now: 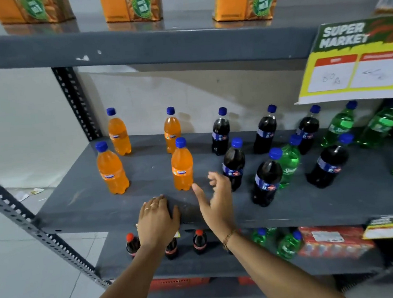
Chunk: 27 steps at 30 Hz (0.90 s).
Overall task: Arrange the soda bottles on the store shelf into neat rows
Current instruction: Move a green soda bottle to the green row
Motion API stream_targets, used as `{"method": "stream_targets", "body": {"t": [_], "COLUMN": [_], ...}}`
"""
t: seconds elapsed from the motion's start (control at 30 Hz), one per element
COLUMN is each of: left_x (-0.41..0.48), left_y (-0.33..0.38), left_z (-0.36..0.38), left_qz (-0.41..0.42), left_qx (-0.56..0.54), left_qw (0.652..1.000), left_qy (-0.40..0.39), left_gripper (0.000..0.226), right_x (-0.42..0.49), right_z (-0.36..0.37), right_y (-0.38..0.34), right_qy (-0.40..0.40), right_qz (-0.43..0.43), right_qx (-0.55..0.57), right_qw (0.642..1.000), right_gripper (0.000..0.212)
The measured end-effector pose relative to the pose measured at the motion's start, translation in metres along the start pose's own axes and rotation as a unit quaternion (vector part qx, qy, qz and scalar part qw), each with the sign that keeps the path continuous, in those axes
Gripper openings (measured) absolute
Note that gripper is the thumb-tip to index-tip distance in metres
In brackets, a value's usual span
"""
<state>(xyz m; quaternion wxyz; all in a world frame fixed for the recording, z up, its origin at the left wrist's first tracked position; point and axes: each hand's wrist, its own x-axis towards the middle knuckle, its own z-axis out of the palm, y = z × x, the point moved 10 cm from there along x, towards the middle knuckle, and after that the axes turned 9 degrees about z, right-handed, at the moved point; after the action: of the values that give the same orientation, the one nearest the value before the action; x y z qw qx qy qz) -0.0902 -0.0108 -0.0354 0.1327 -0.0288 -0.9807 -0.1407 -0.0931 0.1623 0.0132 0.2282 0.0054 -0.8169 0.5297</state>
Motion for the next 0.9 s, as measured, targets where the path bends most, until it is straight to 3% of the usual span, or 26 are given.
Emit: {"method": "stream_targets", "body": {"t": [0.07,0.13,0.2,0.27,0.33,0.47,0.57,0.63,0.73,0.9], "left_x": [-0.005,-0.007,-0.005,0.001,0.009,0.014,0.012,0.012,0.012,0.011], "left_y": [0.028,0.057,0.083,0.098,0.109,0.115,0.117,0.117,0.117,0.116], "left_z": [-0.002,0.005,0.011,0.02,0.029,0.054,0.061,0.063,0.063,0.063], "left_qz": [0.066,0.117,0.137,0.129,0.106,0.054,0.062,0.063,0.058,0.052], "left_qx": [0.012,0.005,-0.02,-0.044,-0.06,-0.043,-0.003,0.008,0.016,0.027], "left_qw": [0.997,0.992,0.99,0.991,0.993,0.995,0.995,0.994,0.995,0.996], "left_qy": [0.039,0.042,0.024,0.006,-0.008,-0.073,-0.079,-0.087,-0.083,-0.073], "left_gripper": [0.037,0.033,0.033,0.038,0.049,0.066,0.083,0.093,0.095,0.091], "right_x": [-0.012,-0.011,0.0,0.016,0.038,0.072,0.082,0.082,0.075,0.046], "right_z": [-0.047,-0.092,-0.135,-0.165,-0.178,-0.166,-0.159,-0.158,-0.165,-0.198], "right_y": [0.001,0.016,0.045,0.076,0.1,0.126,0.126,0.126,0.133,0.145], "right_qy": [0.081,0.17,0.255,0.285,0.242,0.087,0.025,0.017,0.038,0.101], "right_qz": [-0.072,-0.074,-0.005,0.088,0.15,0.211,0.213,0.22,0.22,0.198], "right_qx": [0.004,0.013,0.027,0.051,0.072,0.039,0.031,0.034,0.045,0.055], "right_qw": [0.994,0.983,0.967,0.953,0.956,0.973,0.976,0.975,0.974,0.973], "right_gripper": [0.039,0.034,0.036,0.048,0.061,0.065,0.052,0.053,0.071,0.061]}}
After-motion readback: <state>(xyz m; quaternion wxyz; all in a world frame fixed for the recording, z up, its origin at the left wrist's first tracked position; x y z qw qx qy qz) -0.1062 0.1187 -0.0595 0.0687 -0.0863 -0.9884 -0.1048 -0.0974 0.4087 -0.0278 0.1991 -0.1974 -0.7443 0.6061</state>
